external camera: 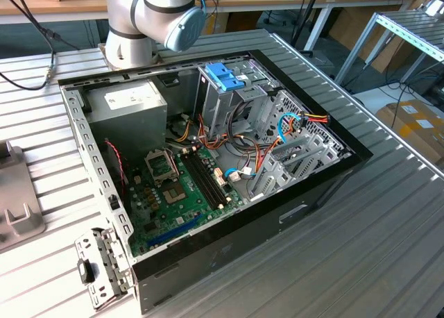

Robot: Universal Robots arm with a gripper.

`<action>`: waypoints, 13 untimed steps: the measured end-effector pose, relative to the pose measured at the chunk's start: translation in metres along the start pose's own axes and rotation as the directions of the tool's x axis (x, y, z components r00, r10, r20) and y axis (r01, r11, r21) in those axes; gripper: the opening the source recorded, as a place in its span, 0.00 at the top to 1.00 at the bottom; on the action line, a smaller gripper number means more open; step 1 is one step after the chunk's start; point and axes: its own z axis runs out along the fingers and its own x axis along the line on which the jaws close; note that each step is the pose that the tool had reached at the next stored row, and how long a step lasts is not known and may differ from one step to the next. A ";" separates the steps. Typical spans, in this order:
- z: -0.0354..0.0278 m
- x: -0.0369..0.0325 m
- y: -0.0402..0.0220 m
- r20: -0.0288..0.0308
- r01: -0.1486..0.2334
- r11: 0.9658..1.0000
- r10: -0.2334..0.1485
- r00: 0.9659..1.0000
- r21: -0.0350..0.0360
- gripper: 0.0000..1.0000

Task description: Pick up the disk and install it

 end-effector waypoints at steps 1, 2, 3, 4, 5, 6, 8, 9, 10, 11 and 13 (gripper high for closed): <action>0.0001 0.0000 0.0000 0.000 0.000 1.000 0.000 1.000 0.000 0.52; 0.0003 0.0000 0.0000 0.000 0.000 1.000 0.000 1.000 0.000 0.52; 0.0005 0.0000 0.0000 0.000 0.000 1.000 0.000 1.000 0.000 0.52; 0.0006 0.0000 0.0000 0.000 0.000 1.000 0.000 1.000 0.000 0.52; 0.0007 0.0000 0.0000 0.000 0.000 1.000 0.000 1.000 0.000 0.52; 0.0008 0.0000 0.0000 0.000 0.000 1.000 0.000 1.000 0.000 0.52; 0.0014 0.0000 -0.0001 0.000 0.000 1.000 0.000 1.000 0.000 0.52; 0.0015 0.0000 -0.0001 0.000 -0.001 1.000 0.001 1.000 0.000 0.52; 0.0017 0.0000 -0.0001 0.000 -0.001 1.000 0.001 1.000 0.000 0.52; 0.0019 0.0000 -0.0001 0.000 -0.001 1.000 0.001 1.000 0.000 0.52; 0.0024 0.0001 -0.0001 0.000 -0.001 1.000 0.001 1.000 0.000 0.52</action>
